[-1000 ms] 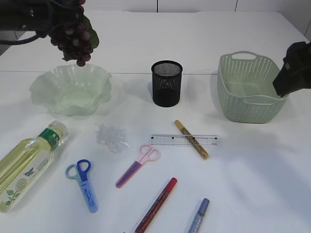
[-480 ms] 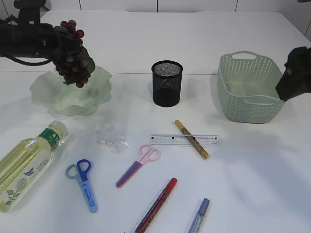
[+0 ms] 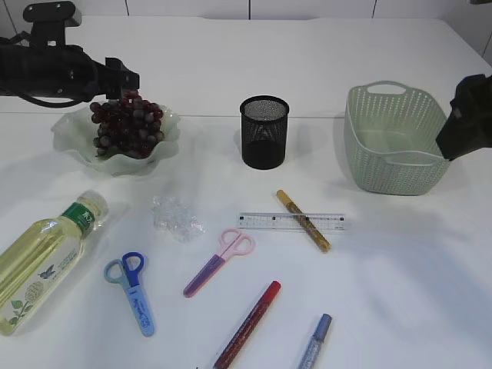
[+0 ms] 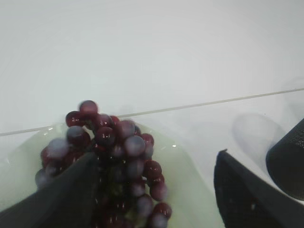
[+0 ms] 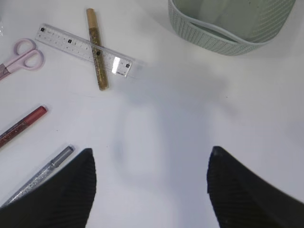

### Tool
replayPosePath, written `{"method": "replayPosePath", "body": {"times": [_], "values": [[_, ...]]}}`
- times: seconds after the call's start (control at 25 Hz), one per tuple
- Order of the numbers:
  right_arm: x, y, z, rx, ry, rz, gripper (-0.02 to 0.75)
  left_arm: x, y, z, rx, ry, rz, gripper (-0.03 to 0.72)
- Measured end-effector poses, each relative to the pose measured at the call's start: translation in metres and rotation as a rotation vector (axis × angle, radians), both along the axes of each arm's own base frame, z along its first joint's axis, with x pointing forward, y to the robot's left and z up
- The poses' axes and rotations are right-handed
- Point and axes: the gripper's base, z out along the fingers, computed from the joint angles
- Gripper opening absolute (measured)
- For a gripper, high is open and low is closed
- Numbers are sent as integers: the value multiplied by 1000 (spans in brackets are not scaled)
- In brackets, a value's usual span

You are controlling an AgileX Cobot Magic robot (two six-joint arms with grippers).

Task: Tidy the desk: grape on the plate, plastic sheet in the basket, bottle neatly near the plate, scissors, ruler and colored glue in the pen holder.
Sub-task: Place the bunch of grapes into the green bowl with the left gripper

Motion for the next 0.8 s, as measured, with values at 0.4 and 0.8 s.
{"method": "replayPosePath", "body": {"times": [0.4,0.8], "values": [[0,0,0,0,0,0,563,-4,0,18,-101,1,49,559],[0,0,0,0,0,-1,563,-22,-19,22,-144,169,-94,506]]}}
